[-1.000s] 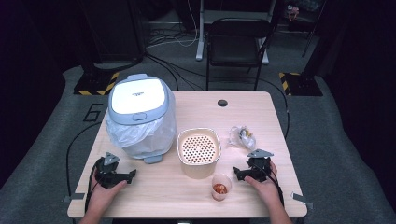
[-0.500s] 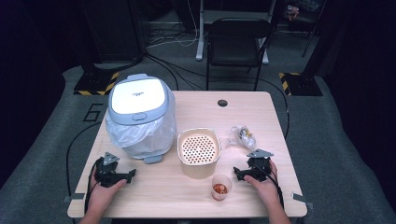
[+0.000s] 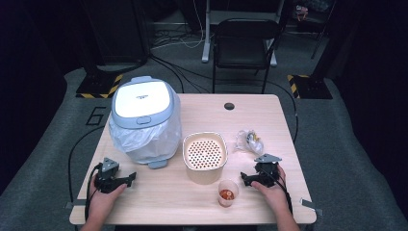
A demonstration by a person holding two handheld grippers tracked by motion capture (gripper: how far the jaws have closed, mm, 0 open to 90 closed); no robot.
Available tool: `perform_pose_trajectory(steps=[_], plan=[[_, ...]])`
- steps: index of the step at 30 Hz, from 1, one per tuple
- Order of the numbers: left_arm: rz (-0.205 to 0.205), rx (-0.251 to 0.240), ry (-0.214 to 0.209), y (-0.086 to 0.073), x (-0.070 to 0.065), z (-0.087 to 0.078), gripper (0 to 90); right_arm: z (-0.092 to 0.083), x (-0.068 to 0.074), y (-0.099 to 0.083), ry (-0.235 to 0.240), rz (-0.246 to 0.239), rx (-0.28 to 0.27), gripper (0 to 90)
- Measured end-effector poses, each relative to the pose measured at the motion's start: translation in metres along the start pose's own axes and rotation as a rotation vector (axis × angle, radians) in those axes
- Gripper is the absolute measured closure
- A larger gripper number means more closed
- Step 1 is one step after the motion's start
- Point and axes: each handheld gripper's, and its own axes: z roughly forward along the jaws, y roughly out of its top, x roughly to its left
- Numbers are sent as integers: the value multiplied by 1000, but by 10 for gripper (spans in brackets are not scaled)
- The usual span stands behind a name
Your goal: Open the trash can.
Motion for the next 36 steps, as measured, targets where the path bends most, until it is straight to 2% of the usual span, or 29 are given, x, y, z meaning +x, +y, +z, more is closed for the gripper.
perform_pose_trajectory(steps=[2,3,4,5,6,7,8,11,18,19,20,22,28,31,32,33,36], plan=[[-9,2,-11,0,0,-3,276,0,0,0,0,0,0,0],[-17,11,-34,1,0,-5,315,0,0,0,1,6,1,0],[-17,11,-34,1,0,-5,353,0,0,0,1,6,1,0],[-26,10,-47,1,-1,-5,353,0,0,0,0,0,0,0],[-29,14,-43,2,-2,-6,368,0,0,0,0,1,0,0],[-27,15,-37,2,-2,-6,387,0,0,0,0,1,0,0],[-23,12,-49,3,-2,-8,419,0,0,0,0,3,0,0],[12,0,-46,5,-5,-13,485,0,0,0,0,0,0,0],[22,-43,-73,8,-11,-20,636,0,0,0,0,1,0,0],[34,-45,-68,8,-13,-21,669,0,0,0,0,1,0,0],[41,-39,-84,10,-16,-22,704,0,0,0,0,1,0,0],[59,-39,-82,11,-20,-22,732,0,0,0,0,1,0,0],[108,-33,-131,16,-30,-25,891,0,0,0,0,4,0,0],[144,-38,-137,20,-36,-26,900,0,0,0,0,1,0,0],[153,-32,-151,22,-39,-26,900,0,0,0,0,1,0,0],[188,-25,-149,24,-41,-26,900,0,0,0,0,1,0,0],[199,-28,-148,26,-50,-24,900,0,0,0,0,1,0,0]])
